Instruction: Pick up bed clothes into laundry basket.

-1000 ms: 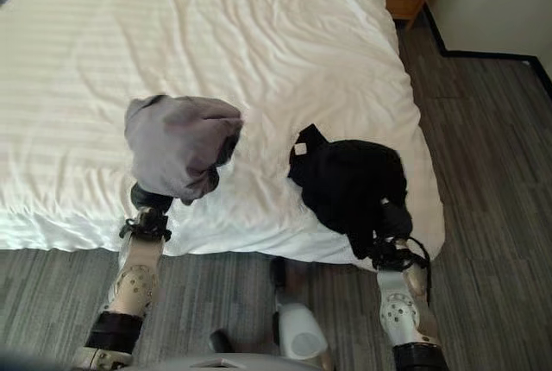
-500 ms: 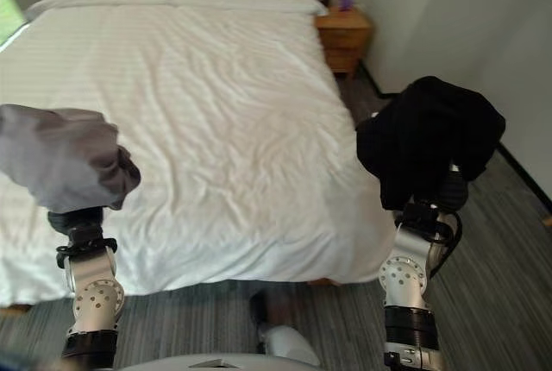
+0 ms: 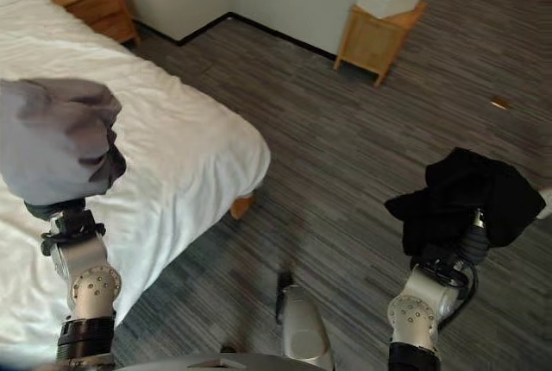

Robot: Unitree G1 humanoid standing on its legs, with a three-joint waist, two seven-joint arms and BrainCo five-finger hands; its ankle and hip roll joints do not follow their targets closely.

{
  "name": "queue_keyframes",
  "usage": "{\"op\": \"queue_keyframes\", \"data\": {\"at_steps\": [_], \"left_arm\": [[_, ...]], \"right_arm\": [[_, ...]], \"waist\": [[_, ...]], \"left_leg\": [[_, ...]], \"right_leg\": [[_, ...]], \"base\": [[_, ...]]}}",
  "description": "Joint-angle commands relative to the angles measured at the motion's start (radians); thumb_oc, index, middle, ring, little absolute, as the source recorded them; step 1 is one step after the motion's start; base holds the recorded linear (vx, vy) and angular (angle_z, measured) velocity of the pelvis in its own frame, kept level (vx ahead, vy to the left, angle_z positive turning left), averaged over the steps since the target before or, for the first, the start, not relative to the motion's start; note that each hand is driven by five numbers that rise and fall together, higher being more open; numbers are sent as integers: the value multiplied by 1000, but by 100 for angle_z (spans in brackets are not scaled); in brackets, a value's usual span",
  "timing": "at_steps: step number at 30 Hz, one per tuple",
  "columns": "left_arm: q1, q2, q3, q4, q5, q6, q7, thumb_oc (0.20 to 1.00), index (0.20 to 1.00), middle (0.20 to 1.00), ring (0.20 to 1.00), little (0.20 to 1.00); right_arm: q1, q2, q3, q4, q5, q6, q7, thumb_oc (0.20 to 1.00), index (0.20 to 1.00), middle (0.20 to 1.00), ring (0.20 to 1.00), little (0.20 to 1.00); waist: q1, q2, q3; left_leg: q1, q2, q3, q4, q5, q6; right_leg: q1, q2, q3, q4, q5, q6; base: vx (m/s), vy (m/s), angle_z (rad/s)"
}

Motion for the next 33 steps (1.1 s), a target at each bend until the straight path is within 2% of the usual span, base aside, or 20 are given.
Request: {"op": "queue_keyframes", "data": {"at_steps": [1,3,4,5,7,8,9,10,11,12,13,14,16,17,20,23,28,29,31,33], "left_arm": [[1,138,40,-162,90,-19,-28,200,200,200,200,200],[-5,145,43,-173,91,-15,-28,200,200,200,200,200],[-5,147,42,-173,90,-15,-28,200,200,200,200,200],[-7,138,40,-166,79,-3,-36,200,200,200,200,200],[-16,124,25,-148,68,-3,-36,200,200,200,200,200],[-27,120,8,-144,59,-10,-35,200,200,200,200,200],[-28,120,7,-142,58,-12,-36,200,200,200,200,200],[-25,113,-14,-140,54,2,-52,200,200,200,200,200],[-25,113,-13,-139,53,2,-55,200,200,200,200,200],[-17,105,-28,-132,51,13,-60,200,200,200,200,200],[-10,94,-39,-123,53,18,-54,200,200,200,200,200],[-2,68,-53,-125,42,23,-45,200,200,200,200,200],[11,72,-41,-117,43,29,-49,200,200,200,200,200],[17,86,-41,-110,44,36,-60,200,200,200,200,200],[18,84,-32,-102,50,36,-55,200,200,200,200,200],[10,83,-24,-96,52,35,-51,200,200,200,200,200],[8,98,-25,-101,70,38,-43,200,200,200,200,200],[14,105,-17,-107,88,38,-39,200,200,200,200,200],[14,128,-14,-95,136,37,-18,200,200,200,200,200],[15,147,-16,-98,166,42,-4,200,200,200,200,200]], "right_arm": [[-91,-72,6,-70,-71,-26,35,200,200,200,200,200],[-102,-77,27,-78,-65,-16,30,200,200,200,200,200],[-101,-76,27,-78,-65,-17,30,200,200,200,200,200],[-82,-79,28,-76,-61,-4,35,200,200,200,200,200],[-45,-89,18,-73,-66,2,40,200,200,200,200,200],[-34,-98,21,-94,-65,5,43,200,200,200,200,200],[-32,-97,21,-97,-66,6,42,200,200,200,200,200],[-36,-112,43,-84,-59,12,43,200,200,200,200,200],[-39,-114,43,-79,-57,11,46,200,200,200,200,200],[-43,-127,65,-59,-57,19,45,200,200,200,200,200],[-48,-134,91,-43,-60,24,36,200,200,200,200,200],[-56,-119,110,-49,-30,30,37,200,200,200,200,200],[-43,-116,106,-49,-35,44,46,200,200,200,200,200],[-28,-131,110,-43,-52,53,55,200,200,200,200,200],[-32,-143,115,-35,-56,59,63,200,200,200,200,200],[-45,-150,116,-35,-61,60,62,200,200,200,200,200],[-57,-135,131,-49,-76,68,65,200,200,200,200,200],[-53,-125,143,-52,-92,82,66,200,200,200,200,200],[-64,-132,160,-51,-110,91,70,200,200,200,200,200],[-68,-126,168,-68,-123,96,67,200,200,200,200,200]], "waist": [[32,1,-47],[55,-24,-84],[61,-24,-82],[73,-37,-98],[55,-45,-96],[45,-49,-92],[47,-48,-91],[44,-60,-75],[49,-53,-70],[61,-52,-52],[84,-56,-34],[118,-61,-24],[125,-63,-29],[128,-54,-35],[156,-36,-27],[155,-27,-21],[157,-12,-48],[162,-5,-57],[166,-2,-47],[158,11,-26]], "left_leg": [[22,-52,-51,-130,91,-30],[21,-35,26,-129,96,-44],[26,-31,32,-128,96,-48],[23,-11,64,-113,102,-66],[22,25,71,-74,109,-88],[4,63,83,-10,115,-106],[-3,72,83,7,110,-111],[-41,140,85,176,166,-150],[-50,165,82,211,158,-165],[-72,179,37,275,190,-177],[-108,156,-40,319,236,-161],[-185,74,-214,303,201,-136],[-218,59,-268,220,202,-123],[-229,39,-297,110,198,-117],[-278,-15,-400,-15,281,-132],[-298,-19,-396,-43,316,-146],[-253,-61,-371,-36,252,-98],[-217,-79,-348,-44,228,-73],[-176,-98,-320,-57,207,-43],[-124,-103,-300,-76,182,-23]], "right_leg": [[94,-38,-17,-128,122,39],[181,-35,-78,-247,104,52],[191,-28,-76,-264,110,49],[216,2,-79,-364,87,47],[213,44,-22,-382,87,32],[215,60,-12,-392,77,23],[216,65,-13,-395,76,19],[251,103,10,-414,51,-14],[257,120,13,-420,50,-24],[275,147,41,-434,40,-45],[277,159,65,-444,53,-67],[290,156,115,-475,67,-67],[296,145,130,-489,75,-55],[309,142,136,-497,61,-53],[331,161,164,-515,55,-56],[348,164,164,-525,46,-56],[383,121,188,-479,-17,-43],[358,91,193,-379,-26,-24],[269,66,204,-192,54,5],[182,40,165,-38,149,22]], "base": [[-44,-113,-95],[-63,-195,-103],[-34,-253,-106],[13,-279,-107],[71,-375,-78],[64,-278,-33],[87,-392,-33],[58,-301,-29],[58,-350,-36],[-71,-160,-67],[-42,-150,-142],[13,-94,-195],[179,-19,-153],[252,38,-47],[253,53,-7],[152,23,-17],[360,178,-20],[319,202,-27],[337,213,-30],[283,156,-58]]}}
